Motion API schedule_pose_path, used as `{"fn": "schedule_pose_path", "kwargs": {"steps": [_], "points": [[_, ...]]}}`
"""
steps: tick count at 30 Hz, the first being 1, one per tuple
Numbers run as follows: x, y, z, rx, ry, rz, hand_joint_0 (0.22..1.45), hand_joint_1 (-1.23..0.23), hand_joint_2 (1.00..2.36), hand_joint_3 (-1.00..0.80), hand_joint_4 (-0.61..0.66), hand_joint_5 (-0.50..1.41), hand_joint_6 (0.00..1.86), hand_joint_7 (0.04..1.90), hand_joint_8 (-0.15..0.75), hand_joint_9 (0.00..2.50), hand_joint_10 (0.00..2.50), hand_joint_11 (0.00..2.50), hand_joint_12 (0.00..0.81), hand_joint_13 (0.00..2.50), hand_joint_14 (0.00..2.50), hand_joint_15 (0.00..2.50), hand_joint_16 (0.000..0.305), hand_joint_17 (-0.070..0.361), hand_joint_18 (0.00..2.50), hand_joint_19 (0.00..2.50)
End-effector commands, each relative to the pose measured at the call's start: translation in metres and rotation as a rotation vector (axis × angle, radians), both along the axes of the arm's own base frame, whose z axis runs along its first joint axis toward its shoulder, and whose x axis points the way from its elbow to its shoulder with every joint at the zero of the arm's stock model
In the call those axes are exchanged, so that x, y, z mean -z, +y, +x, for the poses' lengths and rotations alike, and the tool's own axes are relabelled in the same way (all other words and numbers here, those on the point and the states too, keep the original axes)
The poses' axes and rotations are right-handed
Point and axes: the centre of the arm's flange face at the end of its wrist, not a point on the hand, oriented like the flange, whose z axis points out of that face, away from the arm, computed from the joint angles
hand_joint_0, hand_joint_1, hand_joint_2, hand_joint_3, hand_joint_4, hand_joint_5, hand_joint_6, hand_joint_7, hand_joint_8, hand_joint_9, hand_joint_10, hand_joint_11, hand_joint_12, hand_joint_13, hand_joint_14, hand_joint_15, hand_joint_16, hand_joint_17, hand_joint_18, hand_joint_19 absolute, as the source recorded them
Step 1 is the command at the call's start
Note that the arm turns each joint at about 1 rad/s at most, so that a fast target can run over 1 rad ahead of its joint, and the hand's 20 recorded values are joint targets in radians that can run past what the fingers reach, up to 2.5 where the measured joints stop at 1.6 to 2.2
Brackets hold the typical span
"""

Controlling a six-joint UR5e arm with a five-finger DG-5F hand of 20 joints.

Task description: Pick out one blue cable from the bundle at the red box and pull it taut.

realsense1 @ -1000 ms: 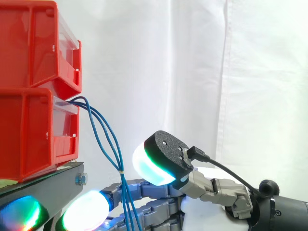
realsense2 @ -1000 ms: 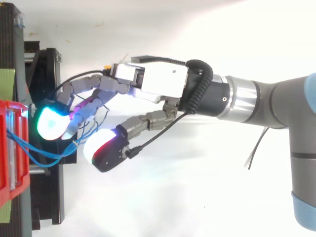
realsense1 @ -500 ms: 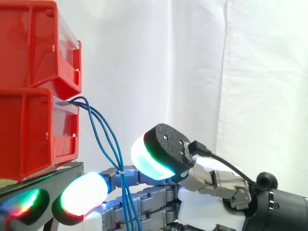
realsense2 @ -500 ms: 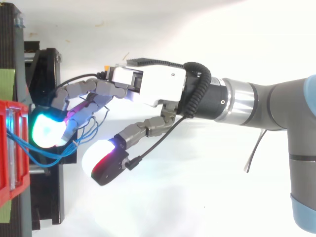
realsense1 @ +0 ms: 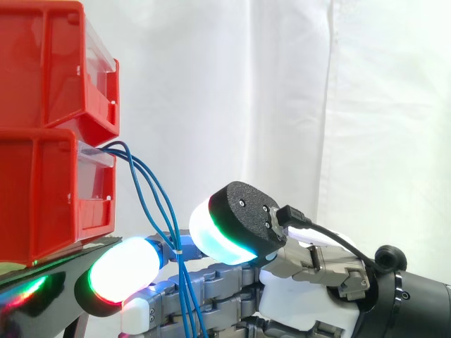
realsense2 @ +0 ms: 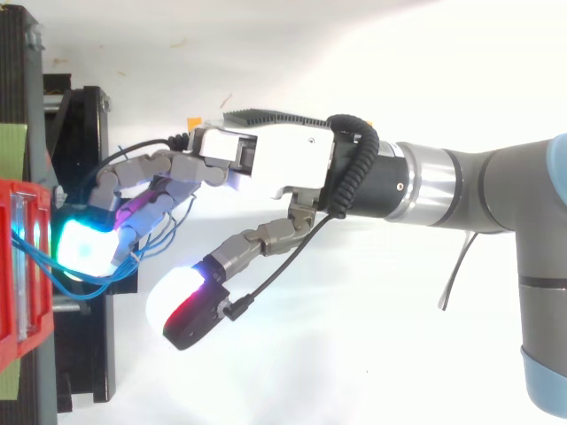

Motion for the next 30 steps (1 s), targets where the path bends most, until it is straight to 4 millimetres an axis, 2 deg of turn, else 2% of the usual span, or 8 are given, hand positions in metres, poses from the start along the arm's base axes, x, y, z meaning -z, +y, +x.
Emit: {"fn": "schedule_pose_path", "kwargs": {"steps": [1, 21, 30], "points": [[-0.0006, 0.0002, 0.0003, -0.005, -0.004, 0.000, 0.53, -0.71, 1.01, -0.41, 0.12, -0.13, 0.50, 1.01, 0.195, 0.85, 0.01, 0.32, 0.283, 0.76, 0.02, 0.42, 0.041, 0.091, 0.70, 0.69], [-0.0015, -0.0036, -0.0001, -0.041, -0.015, -0.014, 0.54, -0.71, 1.01, -0.38, 0.07, -0.13, 0.50, 1.12, 0.193, 0.86, 0.02, 0.36, 0.283, 0.77, 0.02, 0.43, 0.040, 0.091, 0.71, 0.68], [-0.0022, -0.0066, 0.0000, -0.042, -0.017, -0.016, 0.55, -0.69, 1.01, -0.32, 0.06, -0.12, 0.50, 1.15, 0.188, 0.85, 0.01, 0.38, 0.283, 0.77, 0.02, 0.44, 0.040, 0.090, 0.71, 0.68]]}}
